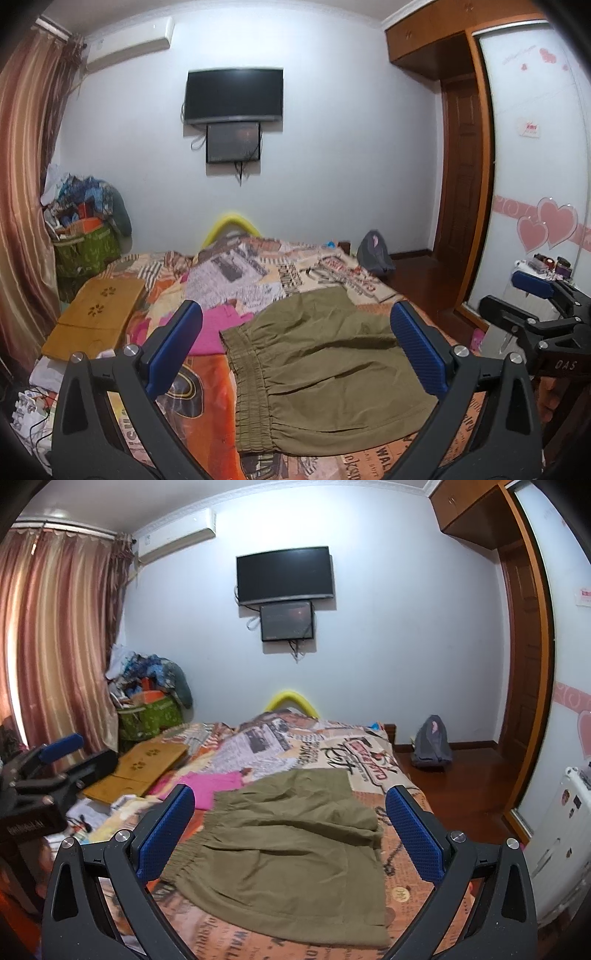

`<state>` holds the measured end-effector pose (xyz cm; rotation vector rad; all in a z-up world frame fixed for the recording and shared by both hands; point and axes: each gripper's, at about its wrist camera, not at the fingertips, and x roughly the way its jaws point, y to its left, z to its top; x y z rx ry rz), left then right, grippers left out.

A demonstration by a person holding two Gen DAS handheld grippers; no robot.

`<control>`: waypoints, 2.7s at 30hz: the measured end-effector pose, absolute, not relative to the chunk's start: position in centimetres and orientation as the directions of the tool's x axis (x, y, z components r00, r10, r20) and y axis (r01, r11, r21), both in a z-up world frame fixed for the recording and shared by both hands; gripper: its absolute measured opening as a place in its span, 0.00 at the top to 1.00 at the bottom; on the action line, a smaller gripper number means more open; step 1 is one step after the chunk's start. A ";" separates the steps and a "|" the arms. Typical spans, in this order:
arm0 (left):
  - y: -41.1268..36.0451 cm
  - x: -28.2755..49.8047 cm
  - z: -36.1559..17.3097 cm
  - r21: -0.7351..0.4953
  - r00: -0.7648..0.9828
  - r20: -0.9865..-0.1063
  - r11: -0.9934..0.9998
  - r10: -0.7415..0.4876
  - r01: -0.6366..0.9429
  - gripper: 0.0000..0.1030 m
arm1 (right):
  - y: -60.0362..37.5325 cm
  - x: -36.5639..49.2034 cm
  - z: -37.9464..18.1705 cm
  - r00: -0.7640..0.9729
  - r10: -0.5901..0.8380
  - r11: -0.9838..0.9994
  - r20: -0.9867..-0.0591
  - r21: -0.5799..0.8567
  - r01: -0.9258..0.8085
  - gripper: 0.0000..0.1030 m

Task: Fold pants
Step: 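Lower both tools onto the khaki pants waistband and close them on it, then lift the waistband with both tools and fold it over toward the hems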

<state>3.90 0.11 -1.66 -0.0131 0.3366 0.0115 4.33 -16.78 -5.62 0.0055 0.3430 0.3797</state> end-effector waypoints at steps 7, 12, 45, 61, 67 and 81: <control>3.3 11.2 -4.9 -0.015 0.886 -0.463 0.999 0.033 -0.045 0.00 | -19.1 10.7 -8.8 0.852 0.285 0.954 -0.439 0.042 -0.297 0.00; 6.0 17.2 -7.2 -0.008 0.836 -0.546 0.997 0.056 -0.072 0.00 | -20.5 14.9 -10.6 0.822 0.248 0.961 -0.513 0.024 -0.275 0.00; 17.8 41.3 -28.0 -0.062 0.500 -0.866 0.988 0.019 -0.144 0.36 | -11.9 41.6 -18.7 0.614 0.363 0.877 -0.701 0.035 -0.479 0.01; 18.2 41.6 -29.2 -0.165 0.508 -0.856 0.982 -0.098 -0.088 0.58 | -10.1 48.3 -23.3 0.465 0.379 0.854 -0.800 0.108 -0.510 0.23; 18.5 41.4 -28.9 -0.169 0.520 -0.850 0.980 -0.088 -0.109 0.68 | -9.3 47.3 -22.7 0.482 0.397 0.839 -0.781 0.096 -0.535 0.58; 18.0 40.6 -25.7 -0.097 0.558 -0.829 0.992 -0.034 -0.084 0.98 | -10.2 44.9 -18.6 0.554 0.422 0.852 -0.718 0.105 -0.513 0.88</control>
